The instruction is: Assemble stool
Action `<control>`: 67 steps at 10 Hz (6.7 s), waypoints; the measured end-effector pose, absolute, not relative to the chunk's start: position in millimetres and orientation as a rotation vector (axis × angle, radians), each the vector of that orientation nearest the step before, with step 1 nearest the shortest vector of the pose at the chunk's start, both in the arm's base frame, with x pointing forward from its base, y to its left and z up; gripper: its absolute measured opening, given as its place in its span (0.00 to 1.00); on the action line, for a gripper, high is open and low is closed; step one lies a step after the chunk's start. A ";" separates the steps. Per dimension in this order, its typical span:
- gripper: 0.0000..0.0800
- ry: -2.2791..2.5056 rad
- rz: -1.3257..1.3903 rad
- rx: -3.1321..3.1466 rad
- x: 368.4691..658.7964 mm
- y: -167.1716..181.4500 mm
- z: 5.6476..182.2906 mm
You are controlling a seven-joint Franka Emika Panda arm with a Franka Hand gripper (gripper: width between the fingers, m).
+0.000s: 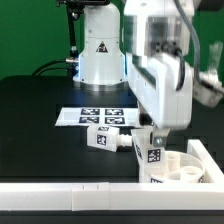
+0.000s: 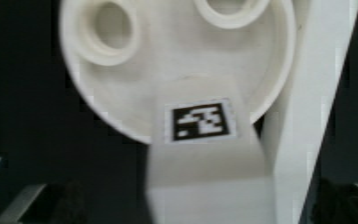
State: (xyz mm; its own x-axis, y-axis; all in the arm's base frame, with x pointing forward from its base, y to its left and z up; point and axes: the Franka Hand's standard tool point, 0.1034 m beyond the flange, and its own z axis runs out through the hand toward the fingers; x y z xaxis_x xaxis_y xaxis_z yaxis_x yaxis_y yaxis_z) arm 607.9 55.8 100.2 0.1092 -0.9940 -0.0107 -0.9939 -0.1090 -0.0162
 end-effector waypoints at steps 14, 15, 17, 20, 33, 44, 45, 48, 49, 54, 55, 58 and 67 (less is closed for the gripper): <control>0.81 1.628 0.031 -2.653 554.1 80.2 101.9; 0.81 1.537 0.023 -2.704 541.2 79.2 97.1; 0.81 1.359 0.019 -2.808 535.5 79.4 95.9; 0.81 1.489 0.021 -2.688 533.6 73.6 90.4; 0.81 1.778 -0.092 -2.494 485.1 -12.9 35.0; 0.81 2.032 0.059 -2.268 476.7 -9.3 34.0; 0.81 2.091 0.066 -2.217 476.0 -6.6 32.5; 0.81 2.311 0.087 -1.989 474.6 -5.7 30.3; 0.81 2.391 0.098 -1.896 472.8 -7.7 25.4; 0.69 2.393 0.086 -1.937 467.5 -6.4 11.2; 0.45 2.392 0.086 -1.938 467.7 -6.1 11.3; 0.40 1.878 0.034 -2.429 472.1 -5.0 19.7; 0.41 0.777 -0.041 -3.014 461.5 -37.1 12.8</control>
Offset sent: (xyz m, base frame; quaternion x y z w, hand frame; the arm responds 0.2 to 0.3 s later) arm 0.0000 0.0000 0.0000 0.0000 0.0000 0.0000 1.0000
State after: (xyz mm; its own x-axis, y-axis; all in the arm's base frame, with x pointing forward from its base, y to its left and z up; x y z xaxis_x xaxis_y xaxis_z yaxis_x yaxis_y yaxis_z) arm 461.5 -37.1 12.8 0.8752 -0.4835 0.0180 -0.4827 -0.8751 -0.0349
